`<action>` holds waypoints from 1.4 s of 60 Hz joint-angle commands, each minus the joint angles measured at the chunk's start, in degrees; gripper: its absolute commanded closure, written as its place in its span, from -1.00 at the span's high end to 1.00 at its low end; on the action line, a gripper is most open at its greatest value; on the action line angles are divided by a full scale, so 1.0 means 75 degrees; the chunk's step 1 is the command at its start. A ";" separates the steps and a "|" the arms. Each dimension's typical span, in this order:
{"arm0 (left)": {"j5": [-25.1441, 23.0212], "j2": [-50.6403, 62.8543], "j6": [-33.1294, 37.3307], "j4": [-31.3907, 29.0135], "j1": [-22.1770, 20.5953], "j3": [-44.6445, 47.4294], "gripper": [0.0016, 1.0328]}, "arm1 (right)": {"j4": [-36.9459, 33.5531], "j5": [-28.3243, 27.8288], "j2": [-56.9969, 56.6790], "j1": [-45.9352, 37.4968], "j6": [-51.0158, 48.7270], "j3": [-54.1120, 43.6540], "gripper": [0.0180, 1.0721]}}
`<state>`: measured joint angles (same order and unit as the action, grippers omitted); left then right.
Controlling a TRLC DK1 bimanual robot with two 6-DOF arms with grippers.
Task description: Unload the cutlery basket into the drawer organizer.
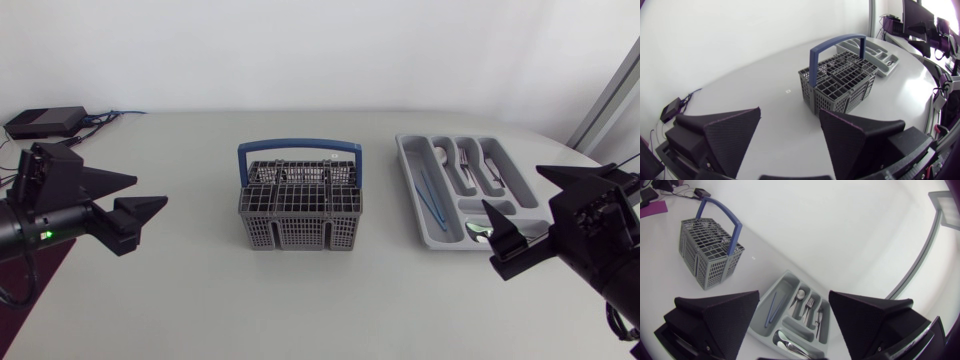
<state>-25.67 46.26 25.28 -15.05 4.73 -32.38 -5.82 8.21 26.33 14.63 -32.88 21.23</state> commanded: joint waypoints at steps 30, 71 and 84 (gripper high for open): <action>0.0106 -0.1773 -0.1179 0.2006 0.0517 0.1716 0.92 | 0.0179 -0.0227 -0.2233 -0.0428 0.0963 -0.0605 0.93; 0.1950 -0.4477 -0.2527 0.2209 0.0014 0.3318 0.92 | 0.0673 -0.0725 -0.3292 -0.1275 0.2808 -0.2144 0.93; 0.2776 -0.5425 -0.3000 0.2096 -0.0347 0.3878 0.92 | 0.0731 -0.0932 -0.3414 -0.1654 0.3692 -0.2529 0.93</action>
<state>-6.20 7.75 5.41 0.93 3.05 -5.58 -1.23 1.67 1.30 3.29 -9.13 4.40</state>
